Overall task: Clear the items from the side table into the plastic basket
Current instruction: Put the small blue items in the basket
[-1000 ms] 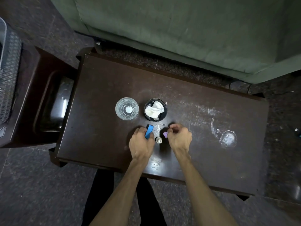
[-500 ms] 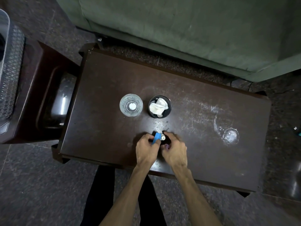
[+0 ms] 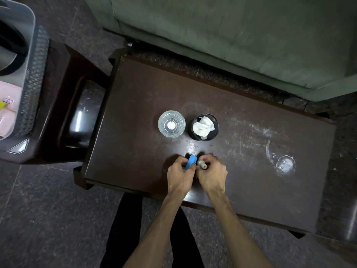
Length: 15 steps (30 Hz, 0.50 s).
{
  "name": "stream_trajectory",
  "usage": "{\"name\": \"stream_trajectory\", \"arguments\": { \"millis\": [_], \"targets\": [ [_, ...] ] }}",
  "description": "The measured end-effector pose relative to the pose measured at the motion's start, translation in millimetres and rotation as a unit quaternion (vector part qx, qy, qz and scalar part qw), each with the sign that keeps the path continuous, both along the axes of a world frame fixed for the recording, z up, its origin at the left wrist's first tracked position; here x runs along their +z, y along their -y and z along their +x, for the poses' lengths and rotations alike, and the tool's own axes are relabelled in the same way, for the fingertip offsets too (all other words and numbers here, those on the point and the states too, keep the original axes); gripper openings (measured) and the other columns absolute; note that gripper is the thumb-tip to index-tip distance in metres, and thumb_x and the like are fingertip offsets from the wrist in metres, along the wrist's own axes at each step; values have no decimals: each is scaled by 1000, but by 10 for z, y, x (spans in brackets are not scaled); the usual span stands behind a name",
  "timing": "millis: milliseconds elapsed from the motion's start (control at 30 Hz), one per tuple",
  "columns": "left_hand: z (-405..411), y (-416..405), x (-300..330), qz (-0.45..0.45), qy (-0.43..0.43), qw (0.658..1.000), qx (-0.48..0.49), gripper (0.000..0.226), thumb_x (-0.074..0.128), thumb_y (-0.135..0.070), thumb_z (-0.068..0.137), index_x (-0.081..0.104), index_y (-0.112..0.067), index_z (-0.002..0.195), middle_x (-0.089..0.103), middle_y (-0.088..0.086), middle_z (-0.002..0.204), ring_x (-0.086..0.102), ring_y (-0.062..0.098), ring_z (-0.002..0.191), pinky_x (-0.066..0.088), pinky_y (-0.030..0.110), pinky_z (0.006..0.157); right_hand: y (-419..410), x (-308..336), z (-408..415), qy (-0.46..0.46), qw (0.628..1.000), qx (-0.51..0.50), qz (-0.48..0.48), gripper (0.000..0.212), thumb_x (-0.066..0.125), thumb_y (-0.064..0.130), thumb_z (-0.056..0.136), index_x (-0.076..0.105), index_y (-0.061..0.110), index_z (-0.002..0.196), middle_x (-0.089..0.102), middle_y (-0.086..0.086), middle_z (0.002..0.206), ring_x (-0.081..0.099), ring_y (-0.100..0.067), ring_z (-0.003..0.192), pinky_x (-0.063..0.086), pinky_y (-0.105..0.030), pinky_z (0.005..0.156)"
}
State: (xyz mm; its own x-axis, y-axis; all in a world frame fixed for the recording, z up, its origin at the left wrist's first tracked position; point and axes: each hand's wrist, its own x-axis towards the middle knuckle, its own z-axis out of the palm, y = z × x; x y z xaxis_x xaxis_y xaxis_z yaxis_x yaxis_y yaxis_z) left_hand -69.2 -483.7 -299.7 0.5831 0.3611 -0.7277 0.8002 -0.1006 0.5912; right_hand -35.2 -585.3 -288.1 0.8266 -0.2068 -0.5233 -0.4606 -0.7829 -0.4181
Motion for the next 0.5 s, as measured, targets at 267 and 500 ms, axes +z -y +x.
{"name": "stream_trajectory", "arguments": {
  "millis": [267,500],
  "targets": [
    [-120,-524,198,-41,43,987,149,3,72,-18,89,72,-20,86,76,-4,68,70,1,52,51,13,54,-612,200,-91,23,992,-34,119,26,85,11,71,78,25,91,76,5,94,75,-16,80,65,-41,70],
    [-175,-1440,657,-3,112,958,263,6,68,-31,86,70,-25,85,75,-3,70,68,3,59,63,40,70,-1639,622,-20,75,972,1,221,30,80,4,72,75,29,86,75,9,91,73,-8,75,53,-9,58]
  ]
}}
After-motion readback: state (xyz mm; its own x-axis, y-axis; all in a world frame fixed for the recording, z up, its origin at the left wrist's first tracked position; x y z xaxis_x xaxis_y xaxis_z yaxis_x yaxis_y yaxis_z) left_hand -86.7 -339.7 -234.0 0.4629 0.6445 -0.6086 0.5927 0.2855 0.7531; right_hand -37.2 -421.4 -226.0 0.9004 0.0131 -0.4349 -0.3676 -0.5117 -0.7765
